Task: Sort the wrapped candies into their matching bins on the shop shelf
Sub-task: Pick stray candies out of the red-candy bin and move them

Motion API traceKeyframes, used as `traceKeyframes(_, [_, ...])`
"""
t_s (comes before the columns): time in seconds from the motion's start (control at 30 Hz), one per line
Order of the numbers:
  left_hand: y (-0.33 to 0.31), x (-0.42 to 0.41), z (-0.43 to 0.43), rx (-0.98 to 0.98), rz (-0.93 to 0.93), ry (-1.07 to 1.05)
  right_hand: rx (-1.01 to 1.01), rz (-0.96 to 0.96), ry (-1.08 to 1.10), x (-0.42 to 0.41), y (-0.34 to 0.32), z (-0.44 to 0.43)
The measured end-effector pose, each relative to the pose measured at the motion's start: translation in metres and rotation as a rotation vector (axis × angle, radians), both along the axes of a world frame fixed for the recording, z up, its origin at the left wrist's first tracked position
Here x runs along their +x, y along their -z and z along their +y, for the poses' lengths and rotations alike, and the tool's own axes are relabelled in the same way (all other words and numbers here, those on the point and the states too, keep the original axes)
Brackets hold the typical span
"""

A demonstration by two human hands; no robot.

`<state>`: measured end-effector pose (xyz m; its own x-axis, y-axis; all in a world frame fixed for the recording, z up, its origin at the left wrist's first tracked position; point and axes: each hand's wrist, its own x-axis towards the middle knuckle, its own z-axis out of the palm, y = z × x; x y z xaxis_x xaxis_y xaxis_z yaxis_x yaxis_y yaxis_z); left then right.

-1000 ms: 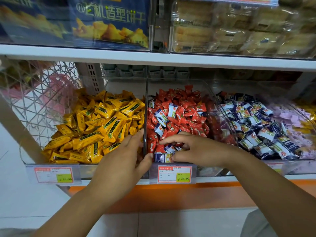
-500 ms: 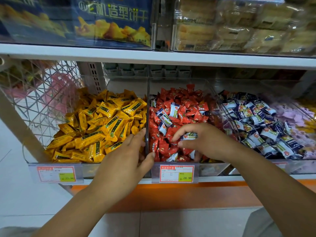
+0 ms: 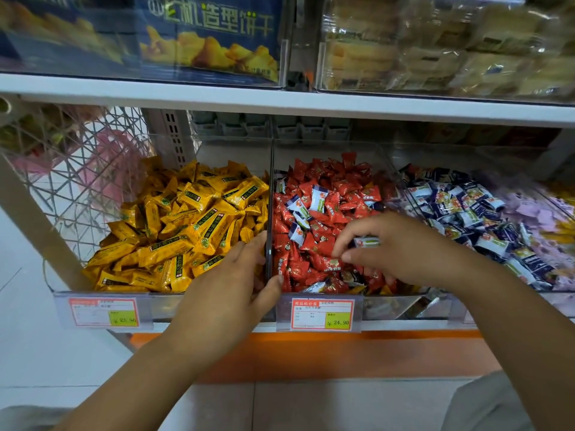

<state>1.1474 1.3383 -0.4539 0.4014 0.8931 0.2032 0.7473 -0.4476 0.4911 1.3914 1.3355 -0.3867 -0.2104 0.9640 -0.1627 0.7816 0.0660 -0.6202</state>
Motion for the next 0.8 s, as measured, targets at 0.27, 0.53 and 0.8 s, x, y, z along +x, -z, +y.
traceKeyframes(0.27, [0.0, 0.0, -0.001, -0.001, 0.016, -0.012, -0.173, -0.03, -0.224, -0.022, 0.021, 0.007])
traceKeyframes(0.53, [0.0, 0.0, -0.001, 0.015, 0.022, -0.01, -0.035, 0.096, -0.092, -0.018, 0.026, 0.009])
traceKeyframes(0.8, [-0.002, 0.001, -0.002, -0.019, 0.02, -0.024, 0.038, 0.036, 0.019, -0.003, 0.014, 0.007])
